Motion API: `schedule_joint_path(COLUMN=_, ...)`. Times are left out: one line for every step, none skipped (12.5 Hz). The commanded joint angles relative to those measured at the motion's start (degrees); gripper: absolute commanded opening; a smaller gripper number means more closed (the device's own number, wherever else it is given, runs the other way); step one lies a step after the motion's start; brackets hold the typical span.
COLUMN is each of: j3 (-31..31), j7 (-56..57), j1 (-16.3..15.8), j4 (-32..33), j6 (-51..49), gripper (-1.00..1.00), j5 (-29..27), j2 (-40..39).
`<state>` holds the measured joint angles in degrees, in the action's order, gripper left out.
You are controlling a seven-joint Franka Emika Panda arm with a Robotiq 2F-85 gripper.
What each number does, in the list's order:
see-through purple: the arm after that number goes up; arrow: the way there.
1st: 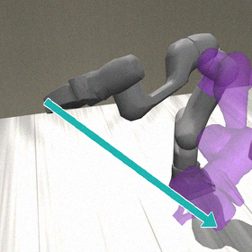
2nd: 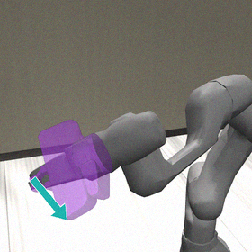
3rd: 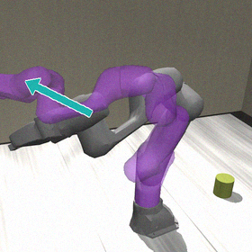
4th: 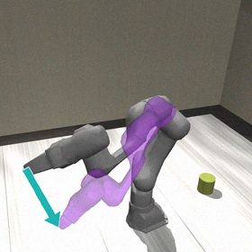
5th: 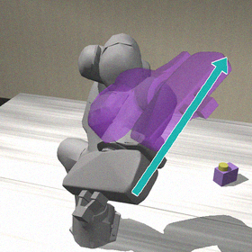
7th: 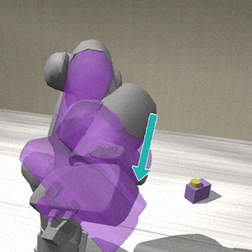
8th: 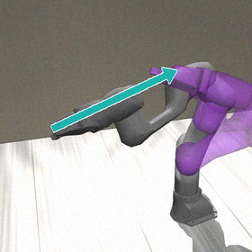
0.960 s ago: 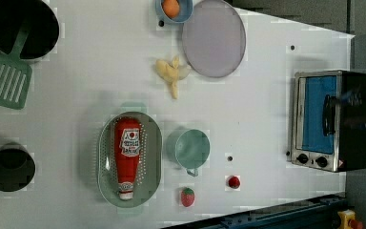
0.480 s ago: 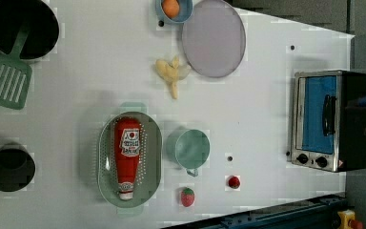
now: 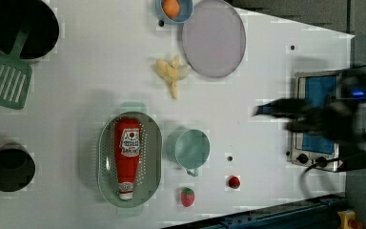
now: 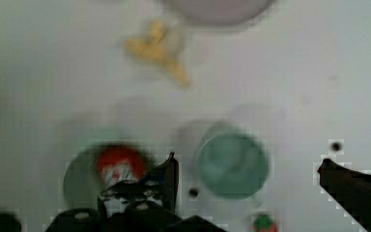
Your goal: Pick ketchup from strainer and place it on the table
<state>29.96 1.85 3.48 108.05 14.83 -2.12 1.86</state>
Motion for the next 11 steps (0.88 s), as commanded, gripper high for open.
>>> schedule_joint_path(j3=5.7, j7=-1.5, j1=-1.5, j4=0.9, j6=3.3, gripper=1.00, j5=-0.3, j2=-2.3)
schedule_joint_path(j3=7.7, j7=-1.8, j1=-1.7, j4=1.4, j6=4.9, gripper=1.00, j5=-0.1, j2=-4.0)
schedule_joint_path(j3=9.5, j7=-1.9, j1=-1.8, j4=2.2, j6=6.9, gripper=1.00, j5=0.4, j2=-5.8)
schedule_joint_path(j3=10.8, j7=-2.1, j1=-2.0, j4=3.2, j6=9.3, gripper=1.00, j5=1.4, j2=-7.6)
schedule_joint_path(j3=11.7, j7=-2.7, j1=-2.2, j4=4.3, j6=12.3, gripper=1.00, j5=2.9, j2=-9.3)
schedule_joint_path(j3=12.2, j7=-3.8, j1=-2.5, j4=5.5, j6=15.4, gripper=1.00, j5=4.7, j2=-11.1)
schedule_joint_path(j3=12.4, j7=-5.0, j1=-2.9, j4=6.7, j6=18.5, gripper=1.00, j5=7.0, j2=-12.9)
schedule_joint_path(j3=12.4, j7=-6.0, j1=-3.3, j4=7.8, j6=21.4, gripper=1.00, j5=9.4, j2=-14.9)
schedule_joint_path(j3=12.3, j7=-7.0, j1=-3.6, j4=8.8, j6=24.3, gripper=1.00, j5=11.7, j2=-17.0)
schedule_joint_path(j3=12.3, j7=-7.8, j1=-3.8, j4=9.5, j6=27.3, gripper=1.00, j5=13.6, j2=-19.4)
schedule_joint_path(j3=12.2, j7=-9.0, j1=-3.9, j4=10.0, j6=30.0, gripper=1.00, j5=15.1, j2=-21.8)
